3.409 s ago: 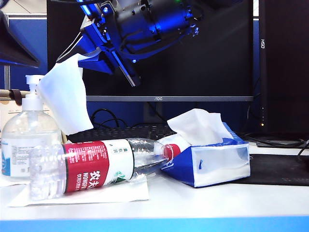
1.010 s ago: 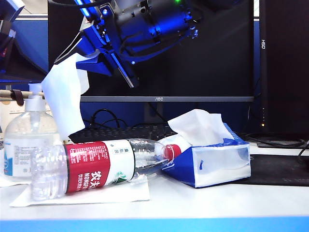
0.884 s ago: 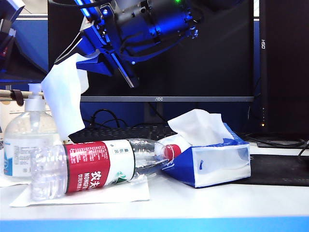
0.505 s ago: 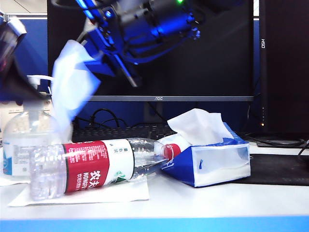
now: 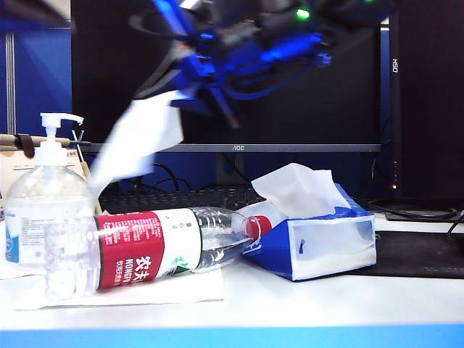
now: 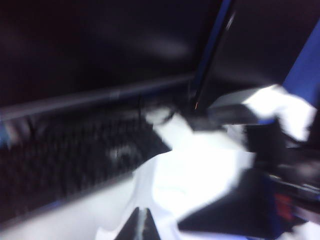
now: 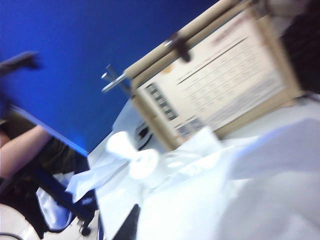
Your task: Pull out a tissue from the tissue dispenser, then press the switch of the alcohol sanitizer bottle to drop some sanitizer on the paper tissue, and finally place the treated tissue on the table.
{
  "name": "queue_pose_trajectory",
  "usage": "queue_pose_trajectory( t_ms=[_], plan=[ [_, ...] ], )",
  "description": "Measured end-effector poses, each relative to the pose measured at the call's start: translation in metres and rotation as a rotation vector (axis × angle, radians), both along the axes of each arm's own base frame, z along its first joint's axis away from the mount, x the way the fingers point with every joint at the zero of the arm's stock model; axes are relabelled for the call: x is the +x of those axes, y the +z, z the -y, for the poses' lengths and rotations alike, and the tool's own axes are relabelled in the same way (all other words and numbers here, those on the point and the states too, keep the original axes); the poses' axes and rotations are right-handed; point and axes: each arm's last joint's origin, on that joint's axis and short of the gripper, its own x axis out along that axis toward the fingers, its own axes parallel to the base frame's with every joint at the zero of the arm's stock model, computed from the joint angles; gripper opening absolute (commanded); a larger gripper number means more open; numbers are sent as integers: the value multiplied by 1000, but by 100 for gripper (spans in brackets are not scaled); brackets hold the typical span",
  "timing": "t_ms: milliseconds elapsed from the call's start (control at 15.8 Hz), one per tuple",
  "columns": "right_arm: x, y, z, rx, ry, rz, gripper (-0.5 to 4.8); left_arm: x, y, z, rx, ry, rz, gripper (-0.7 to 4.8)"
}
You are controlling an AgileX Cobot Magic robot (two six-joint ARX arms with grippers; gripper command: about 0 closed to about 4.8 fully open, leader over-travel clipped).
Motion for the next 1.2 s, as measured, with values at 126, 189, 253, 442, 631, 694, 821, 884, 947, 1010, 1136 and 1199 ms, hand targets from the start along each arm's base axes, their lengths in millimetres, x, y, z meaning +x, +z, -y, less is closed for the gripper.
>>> queue_pose_trajectory(
  t_ms=[126,189,253,442,631,694,821,884,947,1010,1136,1199],
  plan=[
    [5,11,15,27,0,18,-6,-10,12,-1,-1,26,48,-6],
    [5,19,20,41,3,32,-6,-13,15,-2,1,56,63,-6],
    [3,33,29,64,1,62,-6,-18,19,-7,3,104,90,-6],
    [-21,78,50,104,9,167,-6,-34,31,-30,-13,233,145,-6],
    [-43,107,72,90,-16,242,-6,-59,46,-45,-21,346,236,-6],
    [-50,113,78,65,-38,256,-6,-71,51,-48,-20,381,279,-6],
    [-62,122,88,43,-46,286,-6,-86,57,-48,-12,413,331,-6],
    [-71,125,94,9,-62,275,-6,-97,57,-48,-8,442,331,-6],
    [-73,124,96,-14,-73,269,-6,-99,56,-47,-9,442,318,-6],
    [-80,124,102,-65,-97,262,-6,-104,54,-45,-12,445,294,-6],
    [-97,128,115,-153,-170,275,-6,-113,50,-42,-15,448,259,-6],
    [-108,131,126,-237,-259,298,-6,-122,48,-39,-5,450,260,-6]
  ],
)
